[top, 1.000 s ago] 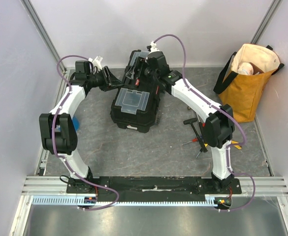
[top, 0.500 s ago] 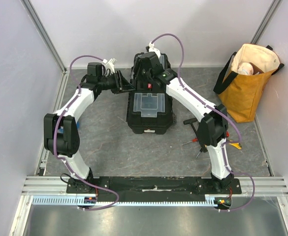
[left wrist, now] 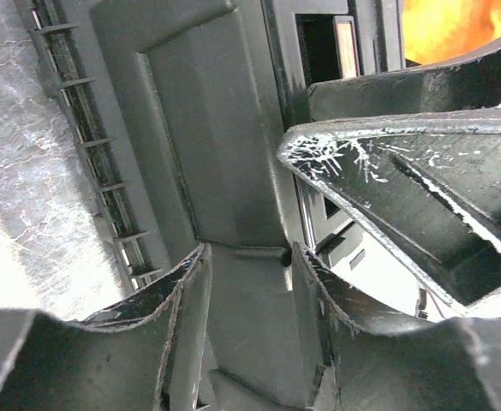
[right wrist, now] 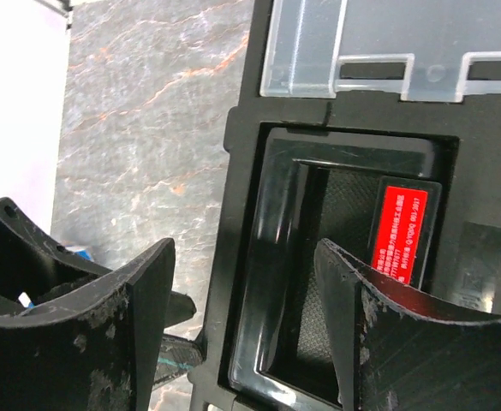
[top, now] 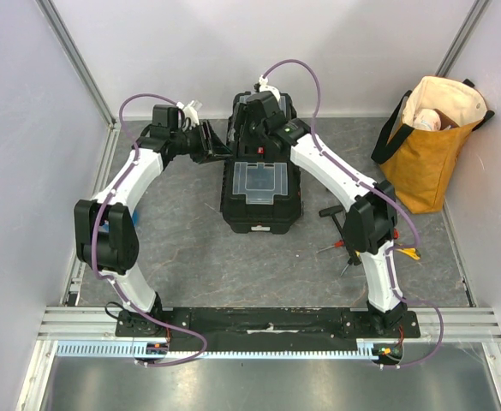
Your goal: Pack the tool kit
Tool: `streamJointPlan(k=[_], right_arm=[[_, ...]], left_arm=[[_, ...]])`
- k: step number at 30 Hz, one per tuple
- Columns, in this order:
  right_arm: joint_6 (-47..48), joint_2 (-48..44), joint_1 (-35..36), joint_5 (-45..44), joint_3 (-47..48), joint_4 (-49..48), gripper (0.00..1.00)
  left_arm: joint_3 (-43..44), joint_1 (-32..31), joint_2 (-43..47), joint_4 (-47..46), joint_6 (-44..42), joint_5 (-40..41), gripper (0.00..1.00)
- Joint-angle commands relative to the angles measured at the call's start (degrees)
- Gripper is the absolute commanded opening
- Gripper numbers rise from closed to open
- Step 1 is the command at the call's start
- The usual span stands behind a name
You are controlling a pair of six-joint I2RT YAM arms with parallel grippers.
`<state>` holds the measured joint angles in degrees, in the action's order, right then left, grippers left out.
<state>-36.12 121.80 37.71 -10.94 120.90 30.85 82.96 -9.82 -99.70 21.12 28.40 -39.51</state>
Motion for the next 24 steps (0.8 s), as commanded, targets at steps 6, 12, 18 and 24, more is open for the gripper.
streamJointPlan(k=[6, 12, 18, 24], right_arm=[[-3.95, 4.14, -2.91, 15.24, 4.07, 1.14, 0.74], [-4.14, 6.52, -2.56, 13.5, 6.89, 4.3, 0.74], [-1.68, 8.45, -0.28, 4.18, 8.56, 6.76, 0.74], [-3.78, 10.74, 1.13, 6.62, 8.65, 6.24, 0.74]], left_arm=[[3.79, 0.68, 1.0, 2.96, -2.48, 0.49, 0.49], [2.83, 0.51, 1.0, 2.34, -2.74, -0.83, 0.49], [1.95, 0.33, 1.09, 1.82, -2.91, -2.15, 0.49], [0.8, 0.33, 2.58, 2.86, -2.91, -1.19, 0.49]])
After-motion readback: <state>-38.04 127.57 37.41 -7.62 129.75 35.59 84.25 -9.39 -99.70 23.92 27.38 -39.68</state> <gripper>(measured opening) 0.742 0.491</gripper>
